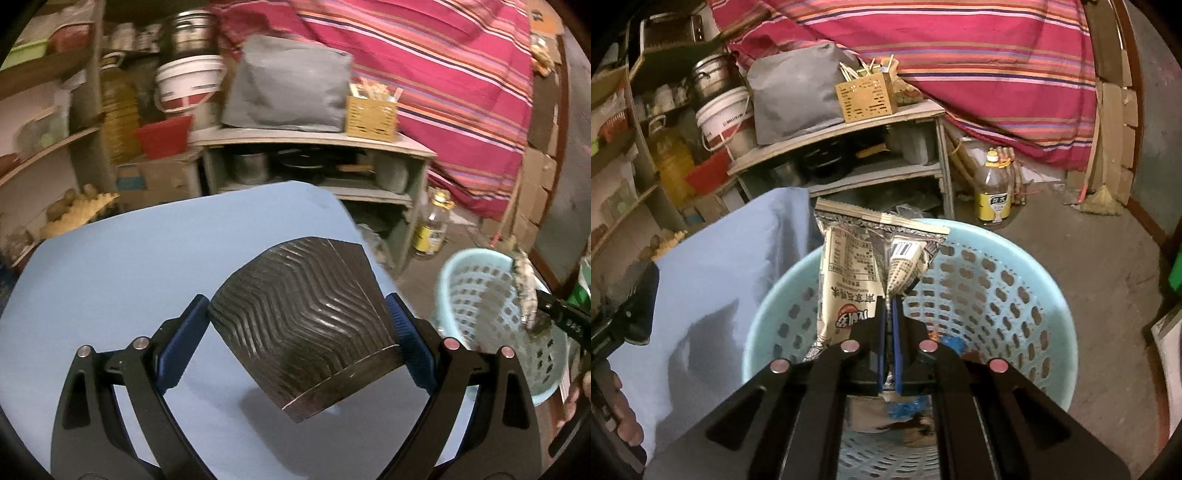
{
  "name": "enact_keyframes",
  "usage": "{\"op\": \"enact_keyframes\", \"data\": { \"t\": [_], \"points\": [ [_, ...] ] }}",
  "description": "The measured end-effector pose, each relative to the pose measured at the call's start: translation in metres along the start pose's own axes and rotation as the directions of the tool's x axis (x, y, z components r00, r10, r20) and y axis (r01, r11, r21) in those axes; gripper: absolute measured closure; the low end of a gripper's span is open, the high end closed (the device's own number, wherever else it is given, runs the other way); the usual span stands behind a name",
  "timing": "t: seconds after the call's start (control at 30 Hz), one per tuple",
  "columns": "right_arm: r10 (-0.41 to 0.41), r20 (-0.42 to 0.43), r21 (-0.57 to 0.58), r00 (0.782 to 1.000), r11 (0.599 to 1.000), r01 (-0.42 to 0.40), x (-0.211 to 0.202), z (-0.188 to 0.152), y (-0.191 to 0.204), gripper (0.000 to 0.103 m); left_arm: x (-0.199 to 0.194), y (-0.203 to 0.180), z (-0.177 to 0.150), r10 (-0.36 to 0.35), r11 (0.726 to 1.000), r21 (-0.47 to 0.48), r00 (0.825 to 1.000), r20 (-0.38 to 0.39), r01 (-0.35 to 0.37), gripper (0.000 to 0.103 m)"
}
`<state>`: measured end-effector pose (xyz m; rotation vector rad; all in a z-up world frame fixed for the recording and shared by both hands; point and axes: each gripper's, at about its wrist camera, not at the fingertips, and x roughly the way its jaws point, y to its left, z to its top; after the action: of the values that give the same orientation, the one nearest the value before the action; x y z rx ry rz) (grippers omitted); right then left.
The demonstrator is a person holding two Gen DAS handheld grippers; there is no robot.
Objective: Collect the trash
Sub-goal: 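Carry the black cup and beige bag over the basket and open both tools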
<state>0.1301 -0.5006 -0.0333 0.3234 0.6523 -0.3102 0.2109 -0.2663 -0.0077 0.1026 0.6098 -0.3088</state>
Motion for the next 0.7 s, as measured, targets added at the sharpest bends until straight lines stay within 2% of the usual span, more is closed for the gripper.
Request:
{"op": "enact_keyframes", "data": {
  "t": [0.23, 0.53, 0.63, 0.7],
  "points": [
    [-0.056, 0.026, -0.015, 0.998, 0.998, 0.056, -0.012, 0.0, -0.019, 0.099, 0.005, -0.054, -0.002, -0.074, 0.995, 0.062, 0.997, 0.011, 0.073, 0.012],
    [-0.087, 0.014, 0.043, 0.996, 0.995, 0.087, -0.023, -0.01, -0.058, 0.099, 0.015, -0.132, 0.002, -0.211, 0.972, 0.101, 0.977, -0.013, 0.211, 0.011],
    [-0.078, 0.01, 0.063, 0.997, 0.995, 0.077, -0.023, -0.01, -0.065, 0.099, 0.022, -0.151, 0.002, -0.219, 0.967, 0.121, 0.975, -0.039, 0.222, 0.011],
    [-0.075, 0.011, 0.071, 0.997, 0.995, 0.074, -0.023, -0.01, -0.067, 0.099, 0.025, -0.155, 0.002, -0.218, 0.968, 0.118, 0.975, -0.05, 0.223, 0.007]
  ]
}}
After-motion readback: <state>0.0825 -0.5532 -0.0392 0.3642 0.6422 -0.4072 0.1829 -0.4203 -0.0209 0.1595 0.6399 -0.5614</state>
